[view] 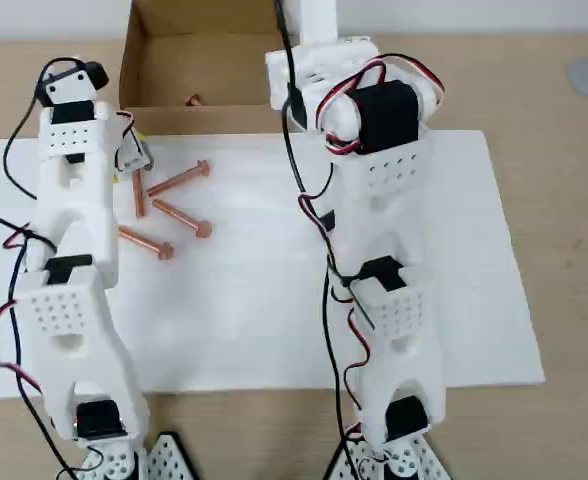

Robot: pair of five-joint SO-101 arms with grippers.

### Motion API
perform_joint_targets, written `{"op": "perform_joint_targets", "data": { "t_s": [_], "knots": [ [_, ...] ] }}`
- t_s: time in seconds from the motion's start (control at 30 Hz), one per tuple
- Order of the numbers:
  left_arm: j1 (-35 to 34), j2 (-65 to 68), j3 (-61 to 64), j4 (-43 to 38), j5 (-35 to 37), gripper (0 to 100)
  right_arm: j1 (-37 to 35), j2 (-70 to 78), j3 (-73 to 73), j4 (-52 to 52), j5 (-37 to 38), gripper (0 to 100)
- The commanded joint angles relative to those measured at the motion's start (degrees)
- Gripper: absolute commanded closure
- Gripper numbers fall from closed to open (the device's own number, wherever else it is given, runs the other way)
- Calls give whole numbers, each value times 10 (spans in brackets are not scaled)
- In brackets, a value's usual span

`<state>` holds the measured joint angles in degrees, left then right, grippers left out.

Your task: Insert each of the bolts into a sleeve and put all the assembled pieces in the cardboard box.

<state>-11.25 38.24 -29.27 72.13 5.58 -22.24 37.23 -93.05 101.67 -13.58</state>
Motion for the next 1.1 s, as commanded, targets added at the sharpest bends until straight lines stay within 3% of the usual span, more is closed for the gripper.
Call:
{"op": "perform_joint_targets", "data": {
  "t_s": [0.0, 0.43, 0.63, 0.8, 1.07],
  "knots": [
    [13, 26, -74, -4, -28, 807, 13, -45, -24, 7, -4, 748],
    [40, 112, -117, -2, -90, 811, 12, -44, -24, 8, -4, 748],
    [45, 112, -118, 93, -91, 815, 14, -45, -24, 8, -4, 748],
    [45, 112, -118, 141, -91, 989, 19, -44, -24, 8, -4, 748],
    [41, 108, -125, 155, -92, 990, 19, -44, -24, 8, -4, 748]
  ]
}}
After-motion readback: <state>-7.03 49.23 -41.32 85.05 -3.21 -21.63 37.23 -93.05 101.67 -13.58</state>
